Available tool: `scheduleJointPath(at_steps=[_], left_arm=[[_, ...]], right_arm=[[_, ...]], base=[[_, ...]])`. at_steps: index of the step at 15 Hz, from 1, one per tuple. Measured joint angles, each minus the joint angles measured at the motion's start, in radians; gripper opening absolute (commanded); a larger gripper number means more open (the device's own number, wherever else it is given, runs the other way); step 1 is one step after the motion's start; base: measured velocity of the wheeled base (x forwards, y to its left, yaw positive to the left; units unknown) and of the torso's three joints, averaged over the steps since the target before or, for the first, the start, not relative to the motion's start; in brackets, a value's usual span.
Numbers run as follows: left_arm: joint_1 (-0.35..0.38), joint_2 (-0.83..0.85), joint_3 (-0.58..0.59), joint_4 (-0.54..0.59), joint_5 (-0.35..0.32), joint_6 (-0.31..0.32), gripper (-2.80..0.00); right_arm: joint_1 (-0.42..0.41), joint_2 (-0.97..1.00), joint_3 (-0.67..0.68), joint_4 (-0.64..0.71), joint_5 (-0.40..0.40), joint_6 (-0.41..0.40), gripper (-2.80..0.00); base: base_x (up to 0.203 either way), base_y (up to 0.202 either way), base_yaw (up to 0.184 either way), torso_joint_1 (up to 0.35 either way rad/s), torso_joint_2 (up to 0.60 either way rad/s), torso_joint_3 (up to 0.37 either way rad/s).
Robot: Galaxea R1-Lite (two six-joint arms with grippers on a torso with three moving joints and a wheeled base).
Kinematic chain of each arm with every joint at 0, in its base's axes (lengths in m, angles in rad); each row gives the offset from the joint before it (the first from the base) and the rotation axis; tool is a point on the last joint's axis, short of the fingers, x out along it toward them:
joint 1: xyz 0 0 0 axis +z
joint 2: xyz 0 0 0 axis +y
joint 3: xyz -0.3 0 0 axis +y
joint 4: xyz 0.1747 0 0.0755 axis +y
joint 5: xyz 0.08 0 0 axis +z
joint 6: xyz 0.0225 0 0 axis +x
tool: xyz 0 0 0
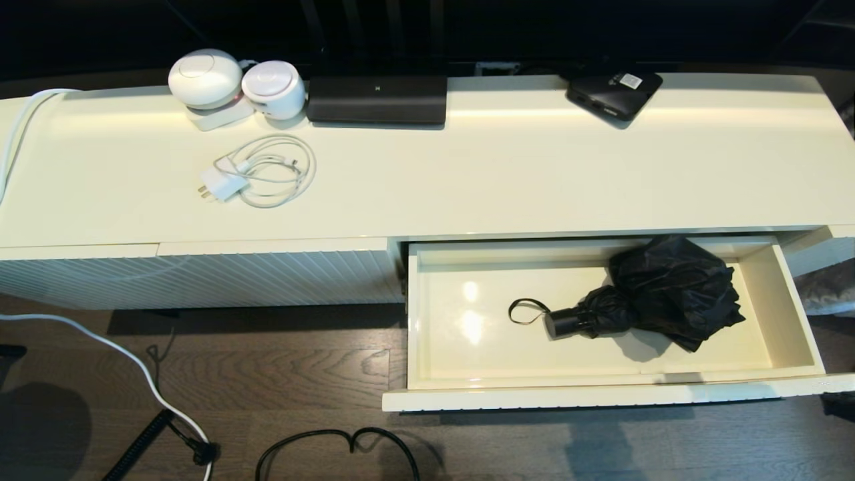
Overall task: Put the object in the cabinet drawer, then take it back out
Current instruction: Close the drawer
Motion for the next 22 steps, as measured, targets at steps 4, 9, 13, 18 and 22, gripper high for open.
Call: scheduleJointPath(at_steps=[4,9,13,18,22], left_arm=[[0.000,0.000,0.001,0.000,0.000,0.000,-2.80],[0.000,0.000,0.000,0.000,0.000,0.000,-2.80],[0.000,0.000,0.000,0.000,0.000,0.000,-2.80],[0.000,0.000,0.000,0.000,0.000,-0.001,-2.80],[0.000,0.000,0.000,0.000,0.000,-0.001,-2.80]], right_arm=[[-0.017,-0.066,0.142,-0.159,0.005,-0.200,-2.80],[-0.022,-0.129,0.287,-0.404,0.005,-0.512,-2.80],[0.014,-0.161,0.411,-0.479,0.009,-0.757,-2.80],[0.061,-0.130,0.461,-0.547,0.080,-0.904,-2.80],[0.078,-0.064,0.474,-0.550,0.106,-1.024,-2.80]], base=[[0.000,0.000,0.000,0.000,0.00,0.000],[0.000,0.000,0.000,0.000,0.00,0.000],[0.000,0.000,0.000,0.000,0.00,0.000],[0.000,0.000,0.000,0.000,0.00,0.000],[0.000,0.000,0.000,0.000,0.00,0.000]])
